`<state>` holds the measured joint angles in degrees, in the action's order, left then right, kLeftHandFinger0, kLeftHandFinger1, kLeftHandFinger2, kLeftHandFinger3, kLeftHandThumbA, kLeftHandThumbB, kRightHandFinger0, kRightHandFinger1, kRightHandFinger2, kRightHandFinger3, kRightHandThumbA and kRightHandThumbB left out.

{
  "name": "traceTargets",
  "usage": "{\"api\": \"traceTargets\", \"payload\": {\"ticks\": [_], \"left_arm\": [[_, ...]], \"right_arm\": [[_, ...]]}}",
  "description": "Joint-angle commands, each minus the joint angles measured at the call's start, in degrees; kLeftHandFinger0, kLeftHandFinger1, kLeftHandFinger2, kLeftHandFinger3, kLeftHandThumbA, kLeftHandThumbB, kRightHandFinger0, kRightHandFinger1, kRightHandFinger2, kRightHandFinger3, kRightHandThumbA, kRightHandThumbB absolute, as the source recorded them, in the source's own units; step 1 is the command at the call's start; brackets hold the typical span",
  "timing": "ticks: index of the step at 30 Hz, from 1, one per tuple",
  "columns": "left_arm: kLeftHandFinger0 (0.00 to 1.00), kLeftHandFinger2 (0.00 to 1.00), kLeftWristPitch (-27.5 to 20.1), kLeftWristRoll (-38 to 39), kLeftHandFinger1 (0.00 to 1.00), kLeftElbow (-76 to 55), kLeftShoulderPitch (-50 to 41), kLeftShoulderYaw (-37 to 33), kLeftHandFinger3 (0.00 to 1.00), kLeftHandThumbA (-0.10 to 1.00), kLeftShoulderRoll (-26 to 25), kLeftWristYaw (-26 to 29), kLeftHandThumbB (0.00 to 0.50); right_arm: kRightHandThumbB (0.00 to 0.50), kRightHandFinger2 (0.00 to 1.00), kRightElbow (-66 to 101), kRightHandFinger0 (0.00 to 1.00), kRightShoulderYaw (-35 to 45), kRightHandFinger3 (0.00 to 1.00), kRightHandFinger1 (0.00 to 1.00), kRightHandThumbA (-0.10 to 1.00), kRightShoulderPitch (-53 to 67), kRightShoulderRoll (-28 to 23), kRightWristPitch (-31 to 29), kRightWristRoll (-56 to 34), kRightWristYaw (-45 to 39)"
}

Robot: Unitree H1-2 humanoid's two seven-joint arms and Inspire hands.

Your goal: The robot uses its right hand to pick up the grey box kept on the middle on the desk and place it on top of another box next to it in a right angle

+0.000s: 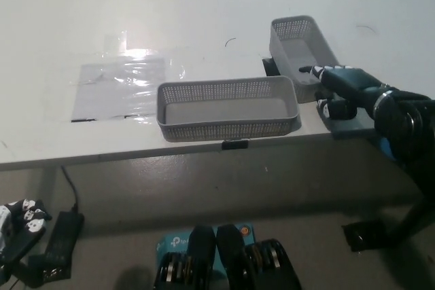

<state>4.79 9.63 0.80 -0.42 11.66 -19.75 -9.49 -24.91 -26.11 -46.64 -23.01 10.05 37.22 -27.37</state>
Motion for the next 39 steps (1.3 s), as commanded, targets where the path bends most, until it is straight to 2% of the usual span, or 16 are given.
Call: {"api": "traceTargets", "payload": {"ticks": [1, 11, 12, 14, 15, 16, 18, 21, 25, 29, 30, 32, 36, 37, 38, 39], "left_arm": [[0.0, 0.11, -0.8, -0.9, 0.03, -1.7, 0.0, -0.2, 0.2, -0.1, -1.2, -0.3, 0.5], [0.0, 0.08, -2.3, -0.7, 0.02, -0.5, 0.6, -0.6, 0.15, -0.1, -1.7, -1.3, 0.5], [0.0, 0.08, -2.4, -0.9, 0.02, -0.7, 0.3, -0.6, 0.14, -0.1, -1.5, -1.2, 0.5], [0.0, 0.08, -2.4, -0.9, 0.02, -0.7, 0.3, -0.6, 0.14, -0.1, -1.5, -1.2, 0.5], [0.01, 0.09, -1.0, -0.9, 0.03, -1.5, 0.1, -0.6, 0.15, -0.1, -1.4, -0.9, 0.5], [0.01, 0.09, -0.9, -0.8, 0.03, -1.5, 0.0, -0.5, 0.15, -0.1, -1.4, -0.9, 0.5], [0.01, 0.09, -0.6, -0.8, 0.03, -2.2, -0.3, -0.3, 0.15, -0.1, -1.2, -0.7, 0.5], [0.01, 0.09, -1.5, -0.7, 0.03, -2.5, -0.9, 0.1, 0.13, -0.1, -1.4, -0.8, 0.5], [0.0, 0.1, -1.9, -1.6, 0.04, -3.4, -2.1, 0.3, 0.14, -0.1, -1.8, -0.6, 0.5], [0.0, 0.1, -2.3, -1.4, 0.03, -3.5, -2.3, 0.7, 0.13, -0.1, -1.5, -0.6, 0.5], [0.0, 0.08, -2.8, -1.4, 0.02, -3.2, -2.3, 0.7, 0.11, -0.1, -1.5, -0.7, 0.5], [0.0, 0.09, -3.0, -1.5, 0.01, -3.1, -2.3, 0.7, 0.11, -0.1, -1.5, -0.8, 0.5], [0.0, 0.11, -1.8, -1.2, 0.04, -3.9, -3.0, 1.2, 0.1, -0.1, -1.3, -0.4, 0.5], [0.0, 0.11, -2.4, -1.2, 0.04, -3.8, -3.0, 1.2, 0.1, -0.1, -1.3, -0.7, 0.5], [0.0, 0.11, -2.7, -1.3, 0.04, -3.8, -3.2, 1.2, 0.11, -0.1, -1.6, -0.9, 0.5], [0.0, 0.11, -3.2, -0.9, 0.04, -3.5, -3.2, 1.3, 0.11, -0.1, -1.6, -1.1, 0.5]], "right_arm": [[0.356, 1.0, 1.9, 1.0, 1.5, 1.0, 1.0, -0.1, -0.8, -0.9, 2.7, -2.3, -3.5], [0.365, 1.0, 1.8, 1.0, 1.2, 1.0, 1.0, -0.1, 1.2, -0.5, 1.5, -1.9, -1.9], [0.326, 1.0, 1.1, 1.0, -0.9, 1.0, 1.0, -0.08, 0.5, -0.1, 1.3, 1.1, -0.8], [0.323, 1.0, 1.1, 1.0, -0.9, 1.0, 1.0, -0.08, 0.4, -0.1, 1.3, 1.1, -0.8], [0.253, 0.55, -0.4, 0.21, -4.4, 1.0, 0.35, -0.02, -1.4, -0.1, 0.3, 6.2, 1.1], [0.21, 0.47, -1.0, 0.02, -5.3, 1.0, 0.21, -0.02, -1.9, -0.2, 0.0, 7.3, 1.2], [0.168, 0.41, -4.0, 0.0, -10.1, 1.0, 0.13, -0.09, -4.8, -1.0, -0.3, 12.6, 1.8], [0.206, 0.33, -10.6, 0.0, -15.6, 1.0, 0.07, -0.1, -9.0, -2.0, -1.7, 18.9, 6.8], [0.119, 0.37, -16.4, 0.0, -19.4, 1.0, 0.09, -0.1, -12.8, -1.6, -0.9, 21.6, 10.9], [0.115, 0.42, -21.2, 0.0, -21.3, 1.0, 0.14, -0.1, -15.9, -1.3, -1.4, 21.3, 12.0], [0.025, 0.37, -22.6, 0.0, -21.0, 0.91, 0.13, -0.1, -16.3, -1.1, -1.9, 20.9, 13.8], [0.007, 0.36, -23.7, 0.0, -21.2, 0.85, 0.13, -0.1, -16.5, -0.8, -2.1, 21.0, 14.8], [0.0, 0.26, -27.1, 0.0, -22.1, 0.57, 0.07, -0.1, -16.6, 0.6, -2.4, 22.8, 21.3], [0.0, 0.19, -27.9, 0.0, -21.9, 0.49, 0.02, -0.1, -16.1, 0.6, -2.9, 23.0, 25.9], [0.0, 0.12, -28.7, 0.0, -21.3, 0.24, 0.0, -0.1, -15.5, 0.9, -3.7, 22.9, 30.2], [0.043, 0.11, -28.2, 0.0, -20.6, 0.05, 0.0, -0.1, -14.7, 0.5, -5.3, 22.5, 35.0]]}}
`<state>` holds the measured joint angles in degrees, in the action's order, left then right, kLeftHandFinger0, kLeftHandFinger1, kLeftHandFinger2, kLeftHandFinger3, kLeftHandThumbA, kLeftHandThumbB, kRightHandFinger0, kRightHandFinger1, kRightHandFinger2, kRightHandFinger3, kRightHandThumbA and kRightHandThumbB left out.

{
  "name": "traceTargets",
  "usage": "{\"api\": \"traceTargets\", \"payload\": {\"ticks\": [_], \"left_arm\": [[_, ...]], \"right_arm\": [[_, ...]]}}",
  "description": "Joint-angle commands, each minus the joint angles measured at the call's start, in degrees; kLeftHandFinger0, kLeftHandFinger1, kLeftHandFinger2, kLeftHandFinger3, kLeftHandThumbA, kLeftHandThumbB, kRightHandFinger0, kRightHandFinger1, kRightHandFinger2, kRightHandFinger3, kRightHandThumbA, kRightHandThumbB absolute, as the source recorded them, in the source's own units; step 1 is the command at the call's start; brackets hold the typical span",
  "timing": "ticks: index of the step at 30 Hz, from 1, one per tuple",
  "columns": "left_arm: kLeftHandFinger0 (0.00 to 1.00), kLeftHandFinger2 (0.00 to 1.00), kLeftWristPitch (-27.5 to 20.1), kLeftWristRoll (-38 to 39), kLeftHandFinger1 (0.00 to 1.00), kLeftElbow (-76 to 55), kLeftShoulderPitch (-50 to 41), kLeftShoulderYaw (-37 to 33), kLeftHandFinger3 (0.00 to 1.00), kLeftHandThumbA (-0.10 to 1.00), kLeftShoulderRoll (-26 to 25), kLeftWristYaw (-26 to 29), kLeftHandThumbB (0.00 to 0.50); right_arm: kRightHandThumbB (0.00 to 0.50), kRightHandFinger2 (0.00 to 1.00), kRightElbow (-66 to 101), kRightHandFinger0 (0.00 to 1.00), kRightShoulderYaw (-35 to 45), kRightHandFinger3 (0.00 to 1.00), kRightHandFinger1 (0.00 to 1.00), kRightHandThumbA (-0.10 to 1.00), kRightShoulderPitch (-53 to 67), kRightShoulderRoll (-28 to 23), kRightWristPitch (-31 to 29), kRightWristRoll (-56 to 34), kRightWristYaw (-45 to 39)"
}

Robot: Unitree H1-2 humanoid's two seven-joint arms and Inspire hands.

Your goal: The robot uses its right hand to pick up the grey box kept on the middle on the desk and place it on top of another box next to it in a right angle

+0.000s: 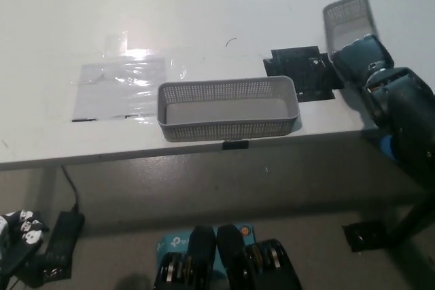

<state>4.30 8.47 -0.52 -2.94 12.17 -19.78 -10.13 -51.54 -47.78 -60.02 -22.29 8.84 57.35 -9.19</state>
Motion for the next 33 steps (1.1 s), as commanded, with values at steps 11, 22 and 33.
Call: {"api": "traceTargets", "payload": {"ticks": [11, 22, 33], "left_arm": [[0.02, 0.13, -2.0, -0.7, 0.06, -2.4, -2.4, 0.4, 0.25, -0.1, -1.5, -0.2, 0.5], [0.01, 0.14, -2.9, -1.7, 0.06, -1.9, -2.4, -0.3, 0.3, -0.1, -1.9, -0.7, 0.5], [0.02, 0.17, -1.3, -1.6, 0.08, -2.2, -2.3, 0.2, 0.29, -0.1, -2.1, -0.6, 0.5]], "right_arm": [[0.387, 0.48, 1.5, 0.0, 13.4, 0.45, 0.12, -0.1, 5.2, 0.9, -17.9, -8.9, 30.6], [0.324, 0.19, 6.1, 0.0, 20.2, 0.18, 0.0, -0.1, 7.8, 0.7, -23.9, -10.4, 34.9], [0.282, 0.08, 10.7, 0.0, 26.1, 0.0, 0.0, -0.1, 9.0, -1.6, -25.3, -10.9, 35.3]]}}
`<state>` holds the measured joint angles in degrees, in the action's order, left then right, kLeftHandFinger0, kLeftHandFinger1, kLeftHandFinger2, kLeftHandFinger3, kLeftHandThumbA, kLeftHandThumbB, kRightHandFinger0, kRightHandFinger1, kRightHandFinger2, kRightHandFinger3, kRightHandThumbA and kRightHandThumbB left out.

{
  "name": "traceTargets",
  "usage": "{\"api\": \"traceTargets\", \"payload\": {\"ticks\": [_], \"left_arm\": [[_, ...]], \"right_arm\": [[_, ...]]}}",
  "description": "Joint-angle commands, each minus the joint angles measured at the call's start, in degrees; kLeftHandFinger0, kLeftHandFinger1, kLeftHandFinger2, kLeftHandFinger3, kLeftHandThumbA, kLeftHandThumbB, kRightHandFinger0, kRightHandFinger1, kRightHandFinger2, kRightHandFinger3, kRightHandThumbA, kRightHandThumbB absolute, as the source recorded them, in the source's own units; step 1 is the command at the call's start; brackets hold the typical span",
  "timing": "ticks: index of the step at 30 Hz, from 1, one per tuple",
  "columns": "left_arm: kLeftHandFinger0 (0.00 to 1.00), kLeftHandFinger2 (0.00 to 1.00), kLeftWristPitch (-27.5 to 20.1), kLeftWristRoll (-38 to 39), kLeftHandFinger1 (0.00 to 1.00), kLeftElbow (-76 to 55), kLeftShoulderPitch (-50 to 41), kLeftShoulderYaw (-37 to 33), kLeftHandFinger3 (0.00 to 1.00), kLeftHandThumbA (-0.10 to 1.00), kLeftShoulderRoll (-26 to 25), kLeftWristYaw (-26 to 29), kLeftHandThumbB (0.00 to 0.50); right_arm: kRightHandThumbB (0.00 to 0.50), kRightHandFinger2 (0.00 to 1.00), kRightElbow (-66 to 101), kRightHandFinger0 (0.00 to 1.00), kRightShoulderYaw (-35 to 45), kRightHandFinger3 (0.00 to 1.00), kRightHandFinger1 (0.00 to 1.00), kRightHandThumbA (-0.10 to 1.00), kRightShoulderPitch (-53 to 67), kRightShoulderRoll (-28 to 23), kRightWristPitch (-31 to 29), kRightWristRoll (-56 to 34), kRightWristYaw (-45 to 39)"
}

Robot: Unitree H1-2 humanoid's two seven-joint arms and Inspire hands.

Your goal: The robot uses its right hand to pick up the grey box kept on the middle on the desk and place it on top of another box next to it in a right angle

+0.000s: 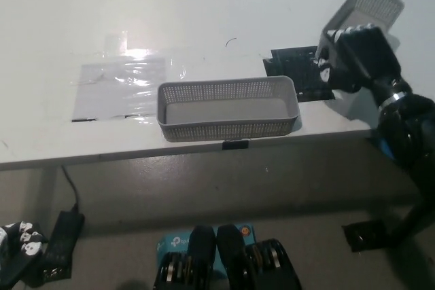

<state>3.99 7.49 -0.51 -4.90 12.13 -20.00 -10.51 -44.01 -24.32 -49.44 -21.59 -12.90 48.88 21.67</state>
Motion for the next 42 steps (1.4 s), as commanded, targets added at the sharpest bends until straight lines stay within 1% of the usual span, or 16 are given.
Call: {"api": "traceTargets", "payload": {"ticks": [1, 9, 11, 12, 14, 19, 22, 24, 28, 30, 34, 35, 37, 39, 41, 42], "left_arm": [[0.02, 0.17, -0.9, -0.5, 0.09, -2.2, -0.4, 0.2, 0.29, -0.1, -1.9, -0.3, 0.5], [0.03, 0.14, -1.6, -0.8, 0.07, -1.5, 0.1, 0.0, 0.29, -0.1, -3.0, -0.9, 0.5], [0.02, 0.13, -1.7, -1.3, 0.07, -1.2, 0.3, -0.4, 0.29, -0.1, -3.3, -1.0, 0.5], [0.03, 0.13, -0.9, -1.9, 0.07, -1.3, 0.4, -0.7, 0.29, -0.09, -3.6, -1.0, 0.5], [0.05, 0.14, -0.4, -3.0, 0.07, -1.2, 0.7, -1.3, 0.31, -0.1, -4.2, -0.9, 0.5], [0.04, 0.11, -0.2, -4.8, 0.06, -0.7, 1.4, -2.8, 0.31, -0.1, -5.3, -0.9, 0.5], [0.04, 0.12, 0.0, -5.1, 0.06, -0.7, 1.4, -3.2, 0.3, -0.1, -5.4, -0.7, 0.5], [0.03, 0.1, -1.5, -5.3, 0.04, 0.3, 1.7, -3.3, 0.28, -0.1, -5.5, -0.9, 0.5], [0.03, 0.09, -1.0, -5.3, 0.04, 0.3, 1.7, -3.5, 0.29, -0.1, -5.8, -1.3, 0.5], [0.04, 0.1, -0.2, -5.4, 0.04, -0.1, 1.8, -3.6, 0.29, -0.1, -6.1, -1.5, 0.5], [0.05, 0.12, -0.5, -6.6, 0.05, -0.6, 1.6, -4.3, 0.3, -0.1, -6.6, -1.6, 0.5], [0.05, 0.12, -0.4, -6.6, 0.05, -0.7, 1.6, -4.3, 0.3, -0.1, -6.6, -1.6, 0.5], [0.04, 0.12, -0.3, -6.4, 0.05, -0.8, 1.6, -4.3, 0.3, -0.1, -6.5, -1.7, 0.5], [0.04, 0.13, 0.6, -7.2, 0.05, -1.1, 1.6, -4.4, 0.29, -0.1, -6.4, -1.3, 0.5], [0.0, 0.12, 0.4, -6.8, 0.03, -0.1, 3.3, -5.3, 0.27, -0.1, -7.2, -2.8, 0.5], [0.0, 0.11, 0.8, -6.6, 0.02, -0.1, 3.3, -5.2, 0.28, -0.1, -7.2, -2.9, 0.5]], "right_arm": [[0.276, 0.06, 3.7, 0.0, 2.9, 0.0, 0.0, -0.1, -1.5, -2.5, -3.8, -2.4, 4.3], [0.306, 0.05, 9.0, 0.0, 4.4, 0.03, 0.0, -0.1, -0.5, -2.1, -4.9, -2.8, 2.6], [0.316, 0.08, 11.7, 0.0, 4.3, 0.0, 0.0, -0.1, 0.0, -1.7, -4.8, -3.2, 0.4], [0.294, 0.09, 13.9, 0.0, 4.0, 0.0, 0.0, -0.1, 0.4, -1.2, -5.9, -5.1, -2.6], [0.291, 0.1, 15.8, 0.0, 3.6, 0.0, 0.0, -0.1, 1.0, -0.7, -6.9, -6.6, -4.7], [0.311, 0.09, 22.0, 0.0, 1.8, 0.01, 0.0, -0.1, 2.1, 1.6, -8.5, -9.7, -11.3], [0.289, 0.08, 23.1, 0.0, 1.1, 0.0, 0.0, -0.1, 2.2, 2.7, -9.0, -10.0, -13.2], [0.301, 0.06, 23.5, 0.0, 0.4, 0.0, 0.0, -0.1, 2.4, 3.3, -9.9, -9.9, -13.7], [0.272, 0.05, 25.2, 0.0, -1.1, 0.0, 0.0, -0.1, 2.9, 3.5, -10.4, -9.7, -16.6], [0.283, 0.04, 25.6, 0.0, -1.3, 0.0, 0.0, -0.1, 3.2, 3.6, -11.3, -9.6, -16.7], [0.217, 0.06, 24.9, 0.0, -4.9, 0.0, 0.0, -0.1, 3.2, 2.0, -14.0, -10.1, -17.7], [0.223, 0.08, 24.9, 0.0, -5.8, 0.0, 0.0, -0.1, 2.9, 1.6, -14.0, -10.5, -18.0], [0.198, 0.09, 24.7, 0.0, -8.1, 0.0, 0.0, -0.1, 2.0, 0.5, -14.0, -11.3, -18.8], [0.194, 0.15, 23.4, 0.0, -12.1, 0.03, 0.0, -0.1, 0.3, -0.9, -14.0, -10.4, -15.8], [0.237, 0.19, 22.4, 0.0, -15.6, 0.07, 0.0, -0.1, -0.4, -3.1, -14.0, -8.2, -12.7], [0.238, 0.19, 21.2, 0.0, -17.9, 0.07, 0.0, -0.1, -1.6, -3.7, -14.0, -8.2, -11.3]]}}
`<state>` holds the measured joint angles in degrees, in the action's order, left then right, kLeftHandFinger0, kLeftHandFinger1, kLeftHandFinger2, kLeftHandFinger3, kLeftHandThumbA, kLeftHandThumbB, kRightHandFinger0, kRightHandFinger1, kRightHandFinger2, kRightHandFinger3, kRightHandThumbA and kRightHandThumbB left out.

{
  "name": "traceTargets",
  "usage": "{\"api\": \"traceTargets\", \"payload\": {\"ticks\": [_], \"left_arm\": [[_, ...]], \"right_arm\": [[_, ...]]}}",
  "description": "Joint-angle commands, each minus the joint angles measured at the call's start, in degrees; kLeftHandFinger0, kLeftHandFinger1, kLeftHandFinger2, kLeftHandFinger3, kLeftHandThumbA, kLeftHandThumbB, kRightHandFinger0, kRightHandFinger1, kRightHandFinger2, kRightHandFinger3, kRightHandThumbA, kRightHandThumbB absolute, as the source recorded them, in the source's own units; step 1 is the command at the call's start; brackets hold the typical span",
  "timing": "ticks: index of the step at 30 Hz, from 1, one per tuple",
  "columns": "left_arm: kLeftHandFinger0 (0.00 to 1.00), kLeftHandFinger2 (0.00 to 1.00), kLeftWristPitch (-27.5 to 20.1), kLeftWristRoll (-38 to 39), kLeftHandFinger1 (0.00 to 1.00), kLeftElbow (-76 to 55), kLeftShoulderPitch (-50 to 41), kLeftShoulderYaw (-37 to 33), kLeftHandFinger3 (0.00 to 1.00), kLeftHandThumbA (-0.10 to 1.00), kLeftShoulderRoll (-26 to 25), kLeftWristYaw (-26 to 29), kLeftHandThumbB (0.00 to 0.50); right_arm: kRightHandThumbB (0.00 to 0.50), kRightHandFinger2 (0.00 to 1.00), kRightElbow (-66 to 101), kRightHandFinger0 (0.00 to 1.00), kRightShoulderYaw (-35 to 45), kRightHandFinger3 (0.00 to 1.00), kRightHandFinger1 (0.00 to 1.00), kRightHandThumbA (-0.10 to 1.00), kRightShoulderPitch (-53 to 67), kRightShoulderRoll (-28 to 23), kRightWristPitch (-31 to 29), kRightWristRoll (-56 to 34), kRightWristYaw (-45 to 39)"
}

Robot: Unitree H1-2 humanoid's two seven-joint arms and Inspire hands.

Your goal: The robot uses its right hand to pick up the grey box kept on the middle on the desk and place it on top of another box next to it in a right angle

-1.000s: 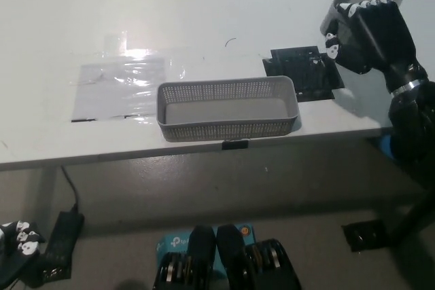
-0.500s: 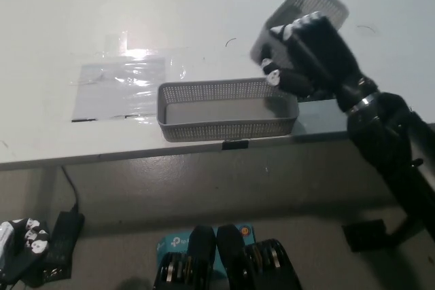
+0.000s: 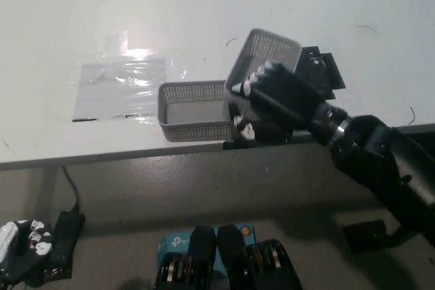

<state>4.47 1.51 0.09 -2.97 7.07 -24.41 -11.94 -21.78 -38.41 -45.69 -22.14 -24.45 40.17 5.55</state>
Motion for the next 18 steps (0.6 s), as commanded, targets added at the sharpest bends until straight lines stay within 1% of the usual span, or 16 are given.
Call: {"api": "traceTargets", "payload": {"ticks": [1, 2, 3, 5, 7, 8, 10, 11, 13, 15, 17, 18], "left_arm": [[0.0, 0.1, 0.3, -0.6, 0.0, -0.7, 1.5, -0.3, 0.27, -0.1, -2.8, -1.5, 0.5], [0.0, 0.1, 0.3, -0.6, 0.0, -0.9, 1.5, -0.4, 0.27, -0.1, -3.1, -1.7, 0.5], [0.0, 0.09, -0.5, -0.9, 0.0, -0.5, 1.7, -0.7, 0.27, -0.1, -3.4, -1.9, 0.5], [0.0, 0.1, -0.5, -1.4, 0.0, -0.6, 2.0, -1.2, 0.27, -0.1, -3.7, -2.1, 0.5], [0.0, 0.1, -0.7, -1.1, 0.0, -0.5, 2.0, -1.5, 0.27, -0.1, -3.9, -2.6, 0.5], [0.0, 0.1, -0.6, -1.3, 0.0, -0.7, 1.9, -1.5, 0.27, -0.1, -4.0, -2.6, 0.5], [0.0, 0.1, -0.6, -1.6, 0.0, -1.0, 1.9, -1.7, 0.26, -0.1, -4.0, -2.5, 0.5], [0.01, 0.09, 0.7, -1.5, 0.01, -1.5, 2.1, -1.7, 0.24, -0.1, -4.0, -2.6, 0.5], [0.02, 0.09, 0.7, -1.5, 0.02, -1.5, 2.2, -1.7, 0.24, -0.1, -4.0, -2.7, 0.5], [0.03, 0.11, 0.7, -2.0, 0.03, -1.8, 2.2, -1.9, 0.24, -0.1, -4.0, -2.7, 0.5], [0.03, 0.11, 0.9, -2.1, 0.02, -1.9, 2.2, -2.0, 0.24, -0.1, -4.0, -2.7, 0.5], [0.02, 0.11, 0.3, -2.4, 0.02, -1.6, 2.3, -2.1, 0.24, -0.1, -4.1, -2.6, 0.5]], "right_arm": [[0.225, 0.2, -1.6, 0.0, -5.2, 0.08, 0.0, -0.1, -5.9, -3.6, -2.5, 0.6, 5.6], [0.216, 0.21, -1.9, 0.0, -6.4, 0.1, 0.0, -0.1, -6.2, -4.2, -2.5, 0.8, 6.4], [0.219, 0.24, -3.2, 0.0, -9.1, 0.13, 0.0, -0.1, -7.5, -4.9, -2.5, 0.8, 7.7], [0.189, 0.27, -3.7, 0.0, -11.6, 0.22, 0.0, -0.1, -8.5, -5.9, -2.5, 0.1, 8.4], [0.241, 0.28, -5.0, 0.0, -14.8, 0.24, 0.0, -0.1, -10.2, -6.5, -2.5, 0.6, 10.3], [0.258, 0.28, -5.9, 0.0, -16.8, 0.25, 0.0, -0.1, -11.1, -6.6, -2.5, 1.1, 12.5], [0.239, 0.29, -6.6, 0.0, -18.9, 0.26, 0.0, -0.1, -12.1, -6.8, -2.5, 1.1, 14.3], [0.261, 0.3, -7.6, 0.0, -20.8, 0.27, 0.0, -0.1, -13.3, -6.7, -2.5, 1.6, 16.9], [0.291, 0.31, -9.2, 0.0, -23.2, 0.3, 0.0, -0.1, -14.9, -6.4, -2.5, 2.6, 20.5], [0.281, 0.31, -10.3, 0.0, -24.7, 0.34, 0.0, -0.1, -15.9, -6.3, -2.5, 3.3, 22.0], [0.292, 0.31, -11.1, 0.0, -26.0, 0.36, 0.0, -0.1, -16.7, -6.2, -2.5, 3.1, 23.4], [0.319, 0.33, -11.7, 0.0, -26.2, 0.4, 0.0, -0.1, -17.0, -5.9, -2.5, 3.4, 24.5]]}}
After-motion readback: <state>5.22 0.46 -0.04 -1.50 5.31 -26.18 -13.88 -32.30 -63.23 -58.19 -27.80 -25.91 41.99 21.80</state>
